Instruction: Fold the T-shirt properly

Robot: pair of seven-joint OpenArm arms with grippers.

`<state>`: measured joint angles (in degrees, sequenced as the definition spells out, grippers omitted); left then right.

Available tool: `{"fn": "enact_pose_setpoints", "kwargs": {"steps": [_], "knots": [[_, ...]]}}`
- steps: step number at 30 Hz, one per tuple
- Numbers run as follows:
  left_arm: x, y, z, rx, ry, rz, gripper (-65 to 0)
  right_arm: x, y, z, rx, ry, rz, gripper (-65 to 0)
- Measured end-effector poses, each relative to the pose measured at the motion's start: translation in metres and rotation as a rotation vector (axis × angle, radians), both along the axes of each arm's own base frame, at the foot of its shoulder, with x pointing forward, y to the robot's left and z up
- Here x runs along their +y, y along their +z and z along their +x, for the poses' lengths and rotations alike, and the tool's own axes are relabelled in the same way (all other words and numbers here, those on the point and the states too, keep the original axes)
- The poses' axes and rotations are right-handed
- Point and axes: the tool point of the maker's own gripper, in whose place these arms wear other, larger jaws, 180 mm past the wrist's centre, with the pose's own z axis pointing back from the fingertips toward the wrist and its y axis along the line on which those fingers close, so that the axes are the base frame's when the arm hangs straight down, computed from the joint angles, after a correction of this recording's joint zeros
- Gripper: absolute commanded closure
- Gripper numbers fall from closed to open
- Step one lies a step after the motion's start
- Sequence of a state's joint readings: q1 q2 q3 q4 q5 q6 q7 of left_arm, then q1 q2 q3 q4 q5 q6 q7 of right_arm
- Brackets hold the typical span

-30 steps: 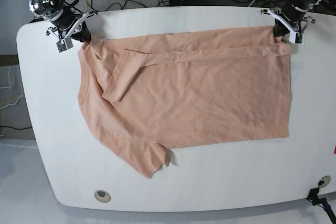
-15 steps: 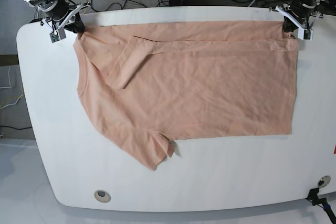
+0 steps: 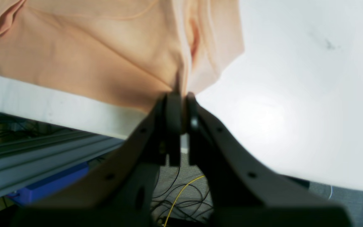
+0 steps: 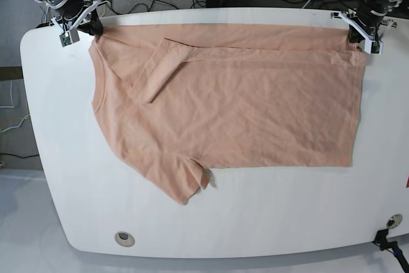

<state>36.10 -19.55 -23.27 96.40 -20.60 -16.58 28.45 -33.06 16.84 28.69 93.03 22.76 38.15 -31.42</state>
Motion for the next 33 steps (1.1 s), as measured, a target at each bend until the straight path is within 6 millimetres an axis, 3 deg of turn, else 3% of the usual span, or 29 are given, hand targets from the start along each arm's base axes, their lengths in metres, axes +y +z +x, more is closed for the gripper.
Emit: {"fn": "enact_pose_setpoints", "kwargs": {"steps": [7,13,16,33], "knots": [[0.0,0.0,0.0,0.0,0.0,0.001,0.0,0.0,0.0,0.001,0.0,0.0,0.0,-1.0],[-0.001,-0.003,0.007,0.066,-0.097,0.077,0.0,0.004,0.002,0.004,-0.011,0.017,0.007,-26.5],[-0.001,-0.003,0.008,0.068,-0.098,0.084,0.0,0.003,0.003,0.008,-0.015,0.02,0.003,-32.7],[0.0,-0.005,0.005,0.103,-0.095,0.088,0.0,0.001,0.003,0.011,-0.018,0.02,-0.007,-33.3]]}}
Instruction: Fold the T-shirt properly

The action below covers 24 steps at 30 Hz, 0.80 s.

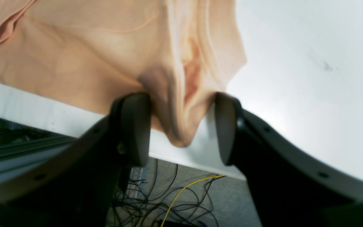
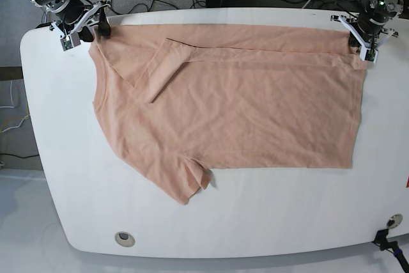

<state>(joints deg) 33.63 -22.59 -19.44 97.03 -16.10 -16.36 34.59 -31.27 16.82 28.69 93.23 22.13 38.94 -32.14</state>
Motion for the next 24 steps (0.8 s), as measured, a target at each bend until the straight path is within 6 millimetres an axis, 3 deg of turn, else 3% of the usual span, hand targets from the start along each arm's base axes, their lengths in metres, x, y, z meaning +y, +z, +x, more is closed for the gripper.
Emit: {"fn": "enact_pose_setpoints", "kwargs": {"steps": [14,24], "knots": [[-0.002,-0.001,-0.001,-0.004,0.016,-0.011,0.0,-0.002,0.0,0.005,0.002,0.004,-0.014,-33.3],[-0.014,-0.001,0.0,-0.115,0.106,-0.068,0.0,-0.001,0.001,0.01,-0.002,0.009,-0.02,-33.3]]}}
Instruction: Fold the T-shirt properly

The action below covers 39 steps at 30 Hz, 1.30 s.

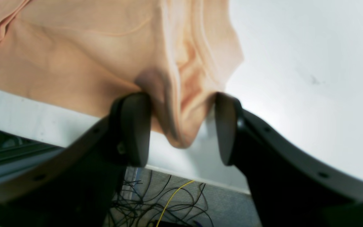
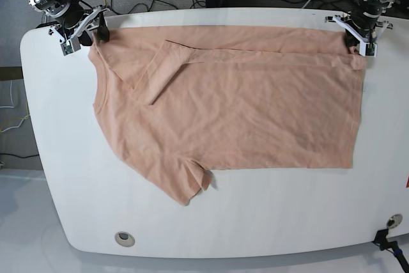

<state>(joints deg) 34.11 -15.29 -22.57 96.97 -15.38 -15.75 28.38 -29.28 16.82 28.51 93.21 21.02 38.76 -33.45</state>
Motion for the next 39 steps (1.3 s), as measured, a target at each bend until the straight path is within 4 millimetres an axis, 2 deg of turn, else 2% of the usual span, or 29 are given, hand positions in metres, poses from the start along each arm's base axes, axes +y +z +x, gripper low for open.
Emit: {"fn": "enact_pose_setpoints", "kwargs": {"steps": [9,11,21,23,26,27,29,34,39], "knots": [[-0.004,0.001,-0.01,-0.04,-0.008,-0.015,0.0,0.001,0.0,0.0,0.001,0.004,0.001,-33.3],[-0.004,0.001,-0.01,-0.039,-0.008,-0.015,-6.8,0.002,0.0,0.0,0.001,0.015,0.003,-33.3],[0.002,0.004,-0.013,-0.028,0.003,-0.002,-7.8,0.002,0.0,-0.001,0.002,0.021,0.003,-33.3],[0.004,0.008,-0.017,-0.002,-0.004,0.023,-9.8,0.002,0.0,-0.001,0.002,0.021,0.003,-33.3],[0.006,0.019,-0.013,-0.003,-0.014,0.045,-19.9,0.002,0.0,-0.001,0.001,0.021,0.002,-33.3],[0.007,0.024,-0.01,-0.018,-0.014,0.051,-20.8,0.002,0.0,-0.001,0.001,0.021,0.003,-33.3],[0.011,0.035,-0.004,-0.051,-0.008,0.065,-20.8,0.003,0.0,-0.001,0.002,0.021,0.003,-33.3],[0.012,0.038,-0.003,-0.056,-0.009,0.072,-20.8,0.002,0.0,-0.001,0.002,0.021,0.002,-33.3],[0.021,0.064,0.012,-0.132,0.0,0.113,-20.8,0.003,0.0,0.0,0.0,0.023,0.002,-33.3]]}}
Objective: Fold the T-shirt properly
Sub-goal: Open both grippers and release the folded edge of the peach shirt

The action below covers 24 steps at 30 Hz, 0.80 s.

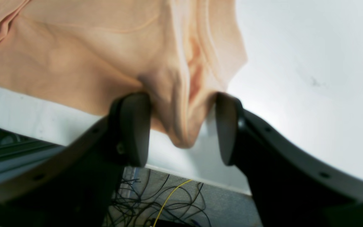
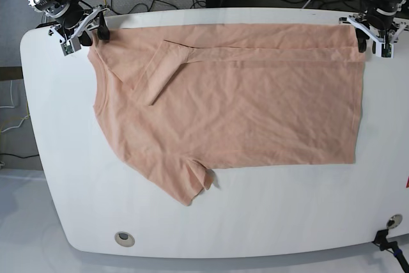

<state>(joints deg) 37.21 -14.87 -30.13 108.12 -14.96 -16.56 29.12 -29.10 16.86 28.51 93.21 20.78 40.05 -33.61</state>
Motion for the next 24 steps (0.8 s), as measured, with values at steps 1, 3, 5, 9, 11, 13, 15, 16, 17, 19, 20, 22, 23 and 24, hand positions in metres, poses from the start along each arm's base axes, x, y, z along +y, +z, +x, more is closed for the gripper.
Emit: {"fn": "enact_pose_setpoints", "kwargs": {"steps": [1,3,5,9,11,13,15,16,17,19,20,22,23,24], "knots": [[-0.001,0.002,0.005,-0.013,-0.001,-0.003,-20.8,0.0,0.0,0.001,-0.003,0.0,0.0,-33.4],[-0.003,0.008,0.017,-0.046,-0.004,-0.006,-20.8,0.0,0.001,0.003,0.004,0.008,-0.01,-33.7],[-0.002,0.013,0.023,-0.068,-0.005,-0.003,-20.8,0.001,0.003,0.003,0.016,0.031,-0.039,-33.7],[-0.002,0.015,0.03,-0.082,-0.004,-0.002,-20.8,0.001,0.006,0.001,0.048,0.058,-0.082,-33.7],[-0.003,0.019,0.036,-0.102,-0.006,-0.003,-20.8,0.002,0.008,-0.001,0.065,0.077,-0.111,-33.7],[-0.003,0.023,0.043,-0.121,-0.008,-0.003,-20.8,0.003,0.011,-0.003,0.073,0.087,-0.127,-33.7],[-0.003,0.024,0.044,-0.125,-0.006,-0.001,-20.8,0.003,0.012,-0.005,0.09,0.095,-0.14,-33.7],[-0.003,0.025,0.045,-0.126,-0.007,-0.001,-20.8,0.002,0.012,-0.005,0.099,0.098,-0.147,-33.7],[-0.003,0.024,0.045,-0.126,-0.007,-0.001,-20.8,0.002,0.013,-0.003,0.097,0.101,-0.154,-33.7],[-0.003,0.024,0.045,-0.125,-0.006,-0.001,-20.8,0.002,0.018,0.003,0.082,0.106,-0.166,-33.7],[-0.003,0.024,0.045,-0.125,-0.006,-0.001,-20.8,0.002,0.02,0.006,0.075,0.108,-0.171,-33.7],[-0.003,0.024,0.045,-0.125,-0.007,-0.002,-20.8,0.001,0.025,0.013,0.069,0.112,-0.186,-33.7],[-0.003,0.024,0.045,-0.125,-0.006,-0.002,-20.8,0.002,0.028,0.015,0.064,0.117,-0.196,-33.7],[-0.003,0.024,0.045,-0.124,-0.006,-0.002,-20.8,0.002,0.033,0.02,0.046,0.12,-0.2,-33.7]]}}
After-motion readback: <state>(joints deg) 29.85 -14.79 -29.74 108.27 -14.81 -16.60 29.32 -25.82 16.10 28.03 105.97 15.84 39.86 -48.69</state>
